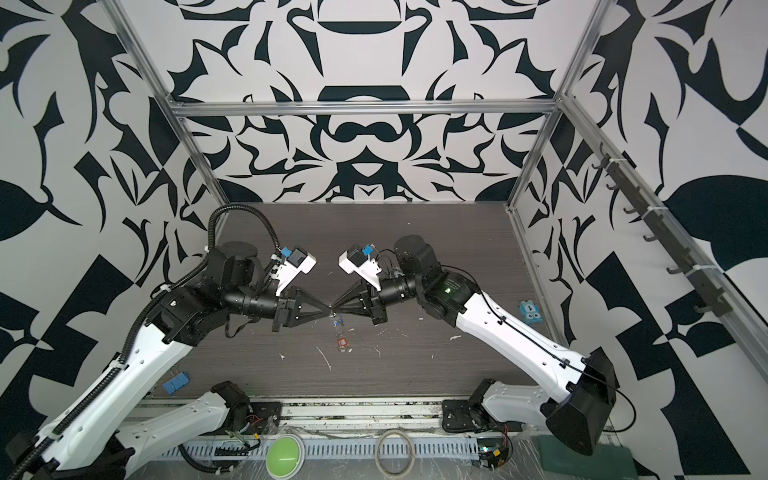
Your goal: Remove the keys from the keyring
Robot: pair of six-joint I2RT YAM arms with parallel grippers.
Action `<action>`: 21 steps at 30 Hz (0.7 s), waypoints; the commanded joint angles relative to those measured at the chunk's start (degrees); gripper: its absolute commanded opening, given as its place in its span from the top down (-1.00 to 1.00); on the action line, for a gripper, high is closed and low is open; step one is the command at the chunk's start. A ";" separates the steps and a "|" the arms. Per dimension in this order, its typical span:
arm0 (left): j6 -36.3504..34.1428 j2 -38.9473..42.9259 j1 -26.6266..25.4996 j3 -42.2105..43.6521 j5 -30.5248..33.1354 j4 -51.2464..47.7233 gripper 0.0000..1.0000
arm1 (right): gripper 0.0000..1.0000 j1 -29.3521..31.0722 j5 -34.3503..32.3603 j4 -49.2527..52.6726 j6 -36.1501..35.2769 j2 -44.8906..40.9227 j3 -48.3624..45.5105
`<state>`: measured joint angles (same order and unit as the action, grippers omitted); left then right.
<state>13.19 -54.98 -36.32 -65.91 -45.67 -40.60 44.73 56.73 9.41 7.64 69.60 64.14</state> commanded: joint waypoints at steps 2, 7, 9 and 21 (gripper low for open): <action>-0.80 0.58 -0.64 -1.32 0.24 1.02 1.00 | 0.87 0.62 -1.81 -4.25 0.78 -1.09 2.39; -1.13 0.23 -0.77 -1.60 -0.14 0.39 1.00 | 0.31 0.62 -4.83 -5.67 0.98 -2.64 1.43; -1.32 0.28 -0.82 -1.72 0.09 -0.07 1.00 | 0.21 0.62 -7.21 -6.37 0.82 -4.19 0.33; -1.76 1.02 -0.86 -1.59 0.41 0.50 1.00 | -0.20 0.69 -14.53 -11.30 2.39 -12.85 -13.56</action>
<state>12.56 -54.76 -37.04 -65.91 -44.73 -40.47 45.10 42.65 2.35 9.02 57.01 52.36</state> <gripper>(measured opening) 0.041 0.594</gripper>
